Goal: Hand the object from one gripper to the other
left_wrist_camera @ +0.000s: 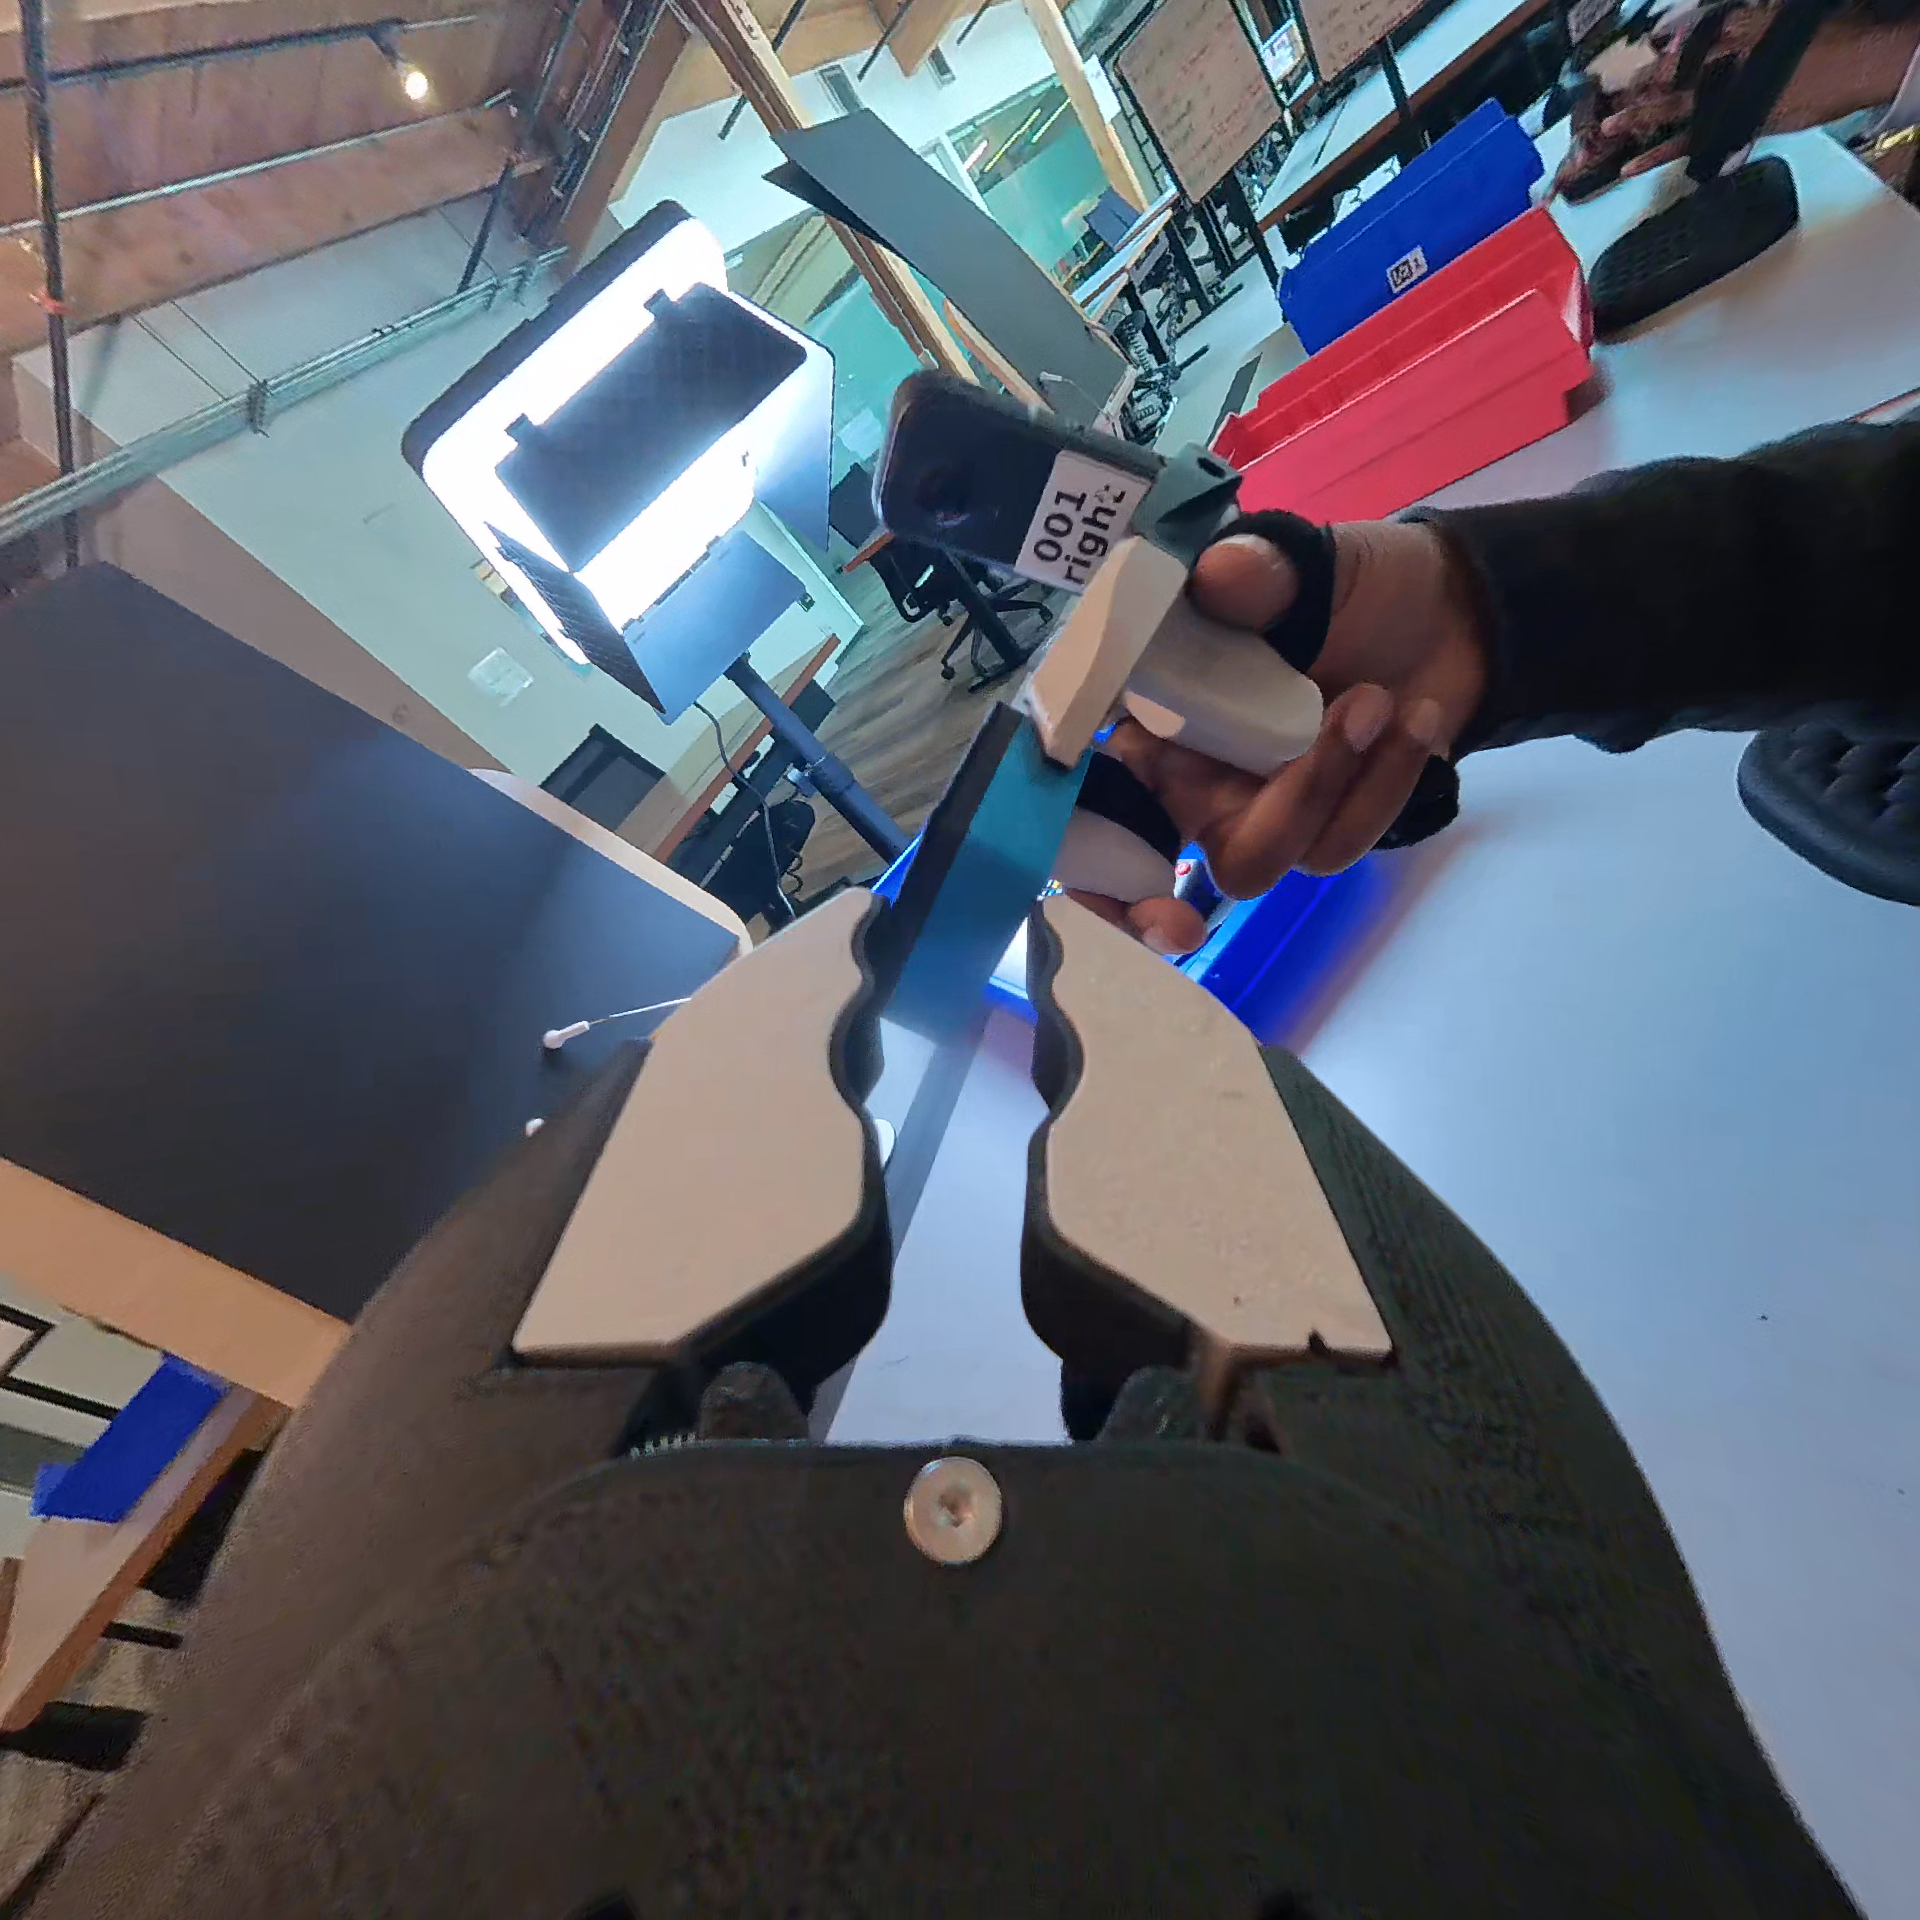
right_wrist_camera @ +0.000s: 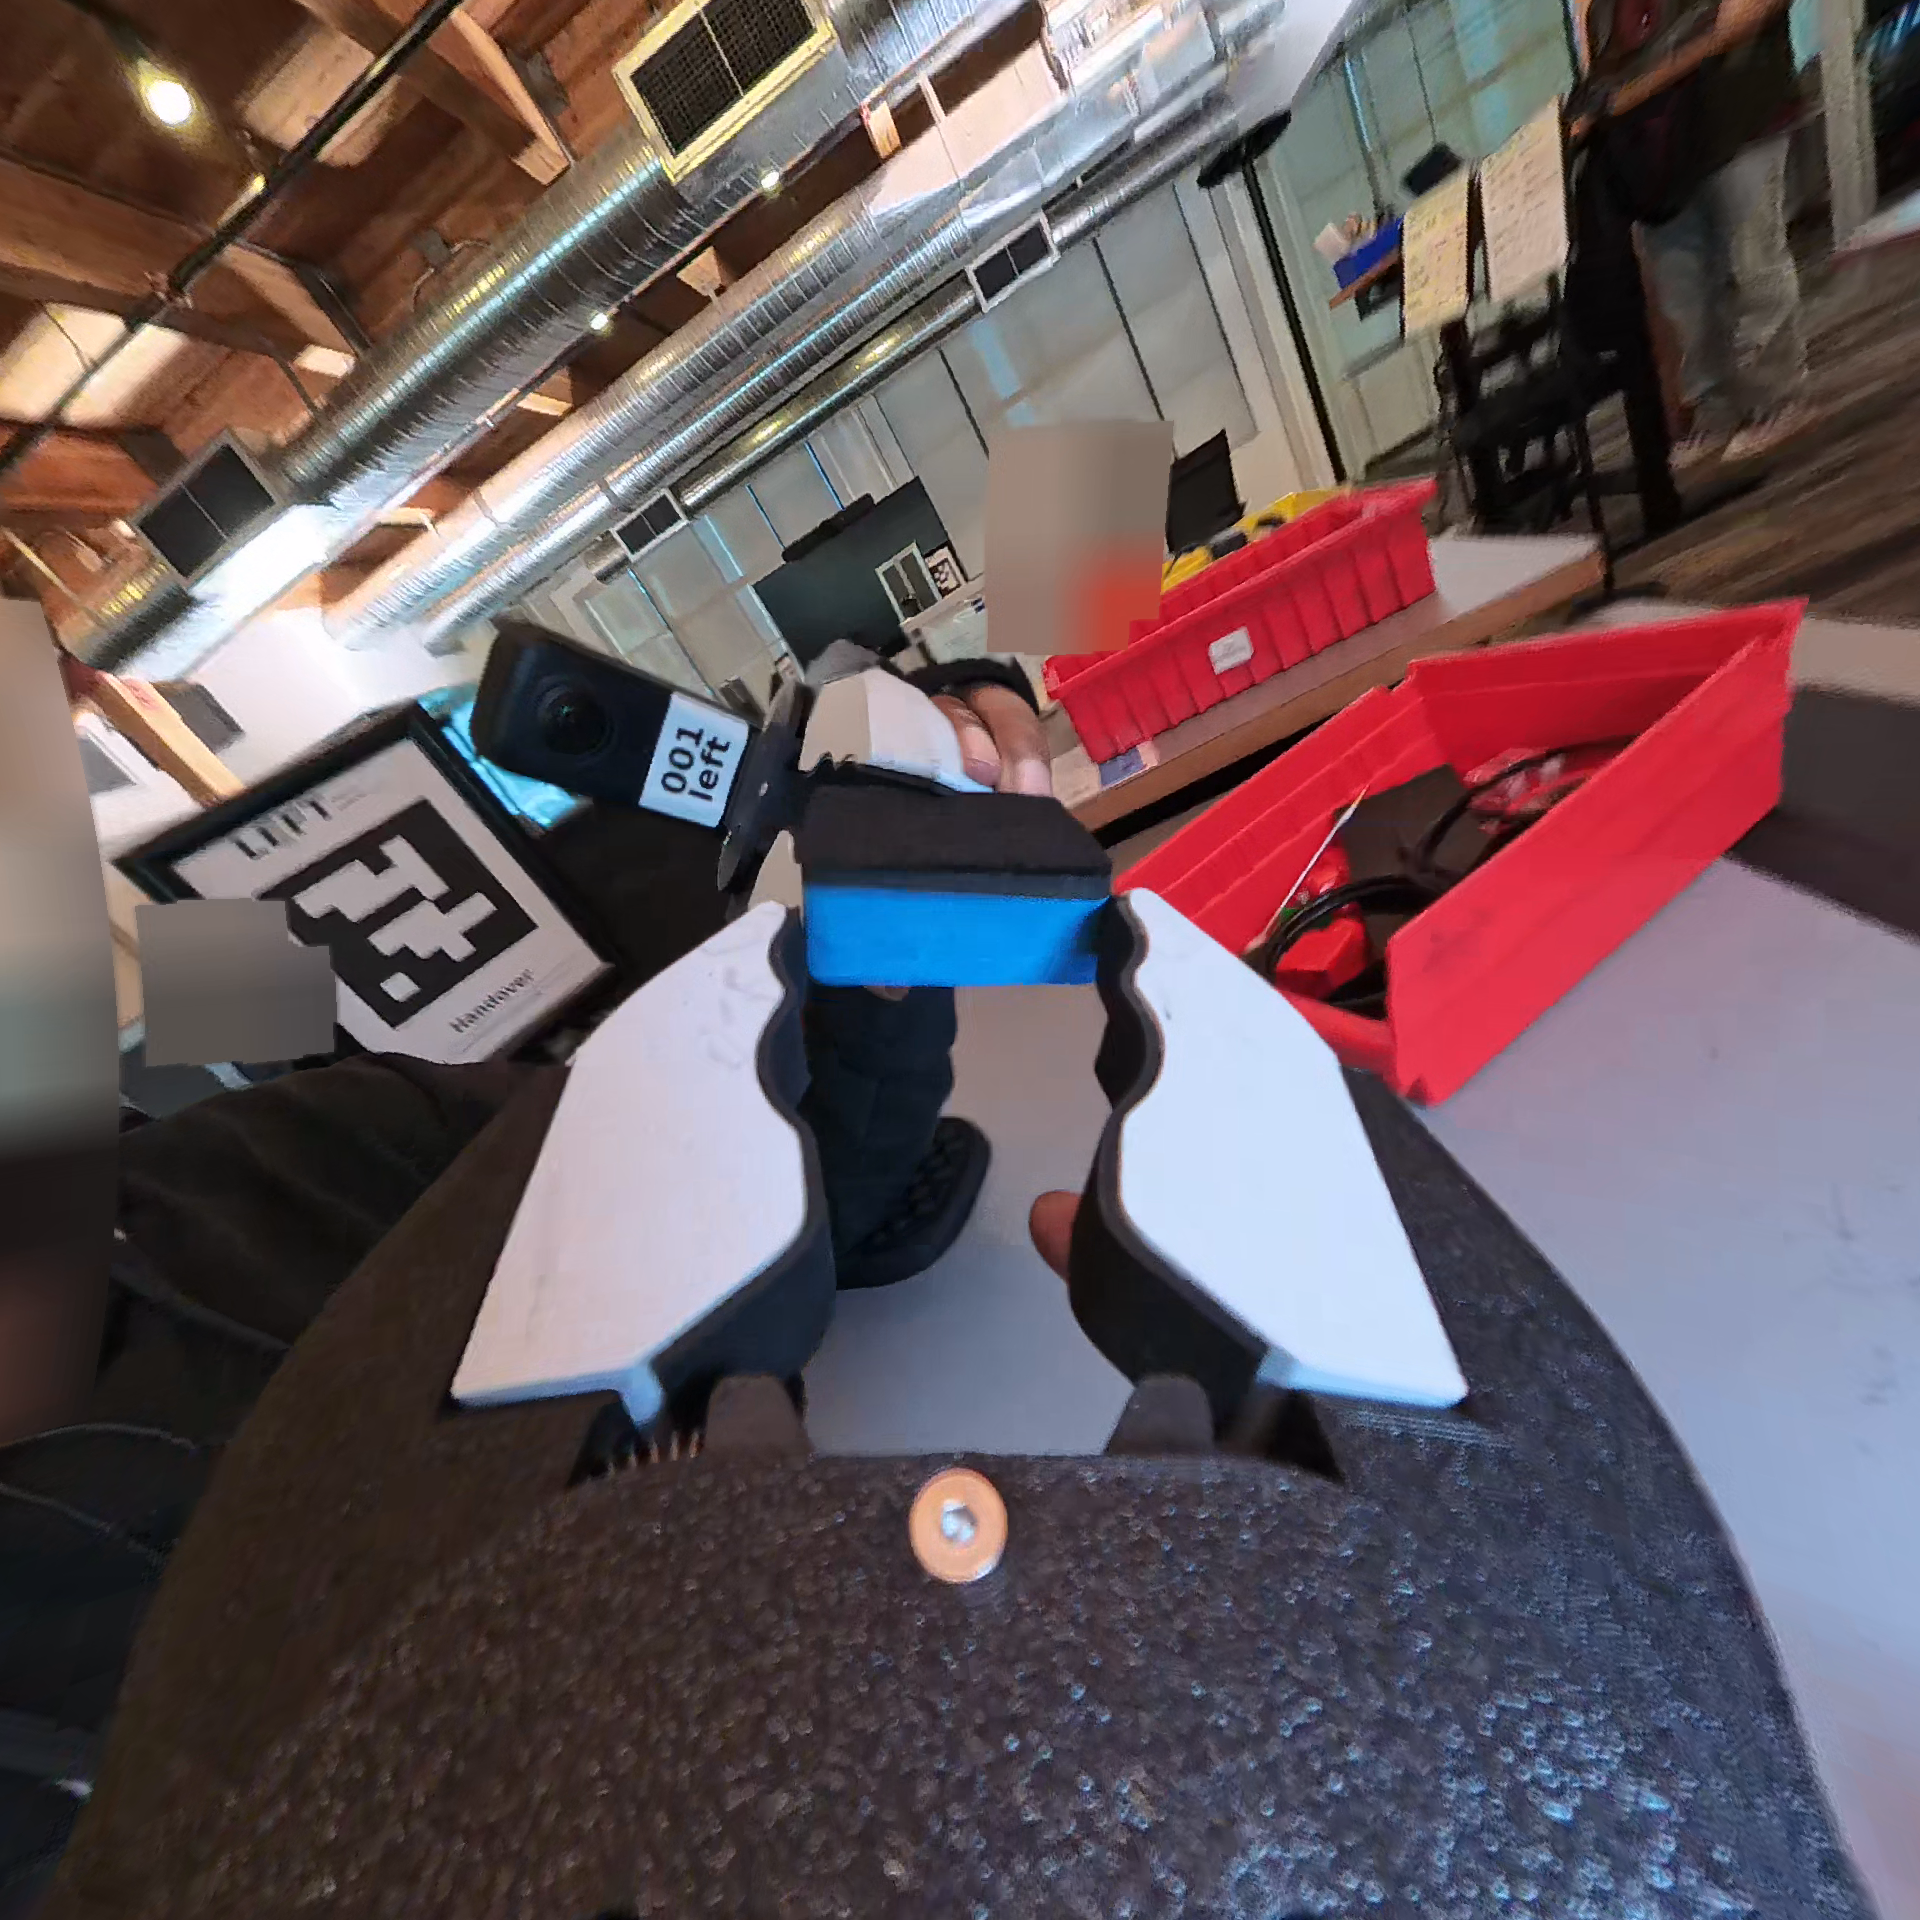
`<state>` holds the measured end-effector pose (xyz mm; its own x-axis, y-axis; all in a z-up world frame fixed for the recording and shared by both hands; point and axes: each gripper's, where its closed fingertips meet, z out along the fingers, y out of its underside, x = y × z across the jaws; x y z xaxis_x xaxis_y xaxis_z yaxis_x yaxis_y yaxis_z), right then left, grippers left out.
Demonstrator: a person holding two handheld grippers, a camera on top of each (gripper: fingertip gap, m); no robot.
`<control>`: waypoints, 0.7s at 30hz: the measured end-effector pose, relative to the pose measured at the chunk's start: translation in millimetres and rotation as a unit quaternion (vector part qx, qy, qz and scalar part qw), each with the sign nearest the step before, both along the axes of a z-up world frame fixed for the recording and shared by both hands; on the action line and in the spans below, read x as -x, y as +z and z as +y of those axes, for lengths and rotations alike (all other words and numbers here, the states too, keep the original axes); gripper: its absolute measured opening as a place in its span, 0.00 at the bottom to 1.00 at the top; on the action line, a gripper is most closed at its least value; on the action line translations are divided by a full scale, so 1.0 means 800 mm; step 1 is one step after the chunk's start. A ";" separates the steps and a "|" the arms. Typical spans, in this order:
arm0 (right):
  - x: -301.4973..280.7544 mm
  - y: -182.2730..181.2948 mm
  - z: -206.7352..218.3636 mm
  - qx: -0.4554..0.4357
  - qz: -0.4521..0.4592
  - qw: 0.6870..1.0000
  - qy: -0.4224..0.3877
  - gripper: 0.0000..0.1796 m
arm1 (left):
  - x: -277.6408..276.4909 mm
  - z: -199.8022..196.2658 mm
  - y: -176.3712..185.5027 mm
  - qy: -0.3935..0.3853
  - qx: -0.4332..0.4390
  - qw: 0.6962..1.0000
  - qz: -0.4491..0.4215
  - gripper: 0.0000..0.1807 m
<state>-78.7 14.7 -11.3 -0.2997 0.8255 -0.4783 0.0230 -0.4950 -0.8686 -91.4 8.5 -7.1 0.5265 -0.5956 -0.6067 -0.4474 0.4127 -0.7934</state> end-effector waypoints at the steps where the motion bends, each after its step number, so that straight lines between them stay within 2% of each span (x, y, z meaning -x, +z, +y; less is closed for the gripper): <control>1: -0.003 0.005 0.001 -0.030 0.014 0.999 -0.013 0.30 | 0.003 0.001 0.003 -0.001 0.008 1.000 -0.016 0.13; 4: -0.022 0.025 0.003 -0.121 0.047 0.990 -0.052 0.37 | 0.020 0.001 0.016 -0.030 0.069 0.993 -0.093 0.13; 7: -0.047 0.046 -0.002 -0.216 0.090 0.969 -0.082 0.37 | 0.041 -0.003 0.032 -0.078 0.143 0.969 -0.184 0.13; 10: -0.057 0.049 -0.006 -0.288 0.085 0.948 -0.103 0.37 | 0.055 -0.007 0.039 -0.118 0.202 0.944 -0.234 0.12; 16: -0.042 0.033 -0.007 -0.357 0.053 0.924 -0.127 0.35 | 0.047 -0.011 0.031 -0.142 0.251 0.928 -0.237 0.12; 21: -0.025 0.017 -0.010 -0.366 0.033 0.922 -0.124 0.33 | 0.023 -0.011 0.013 -0.145 0.274 0.929 -0.202 0.12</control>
<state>-58.5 7.0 2.6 -0.0664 0.9669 0.2465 -0.0770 0.2413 -0.9674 -109.6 -0.3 2.9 0.4136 -0.9095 0.0428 0.0001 -0.0470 -0.9989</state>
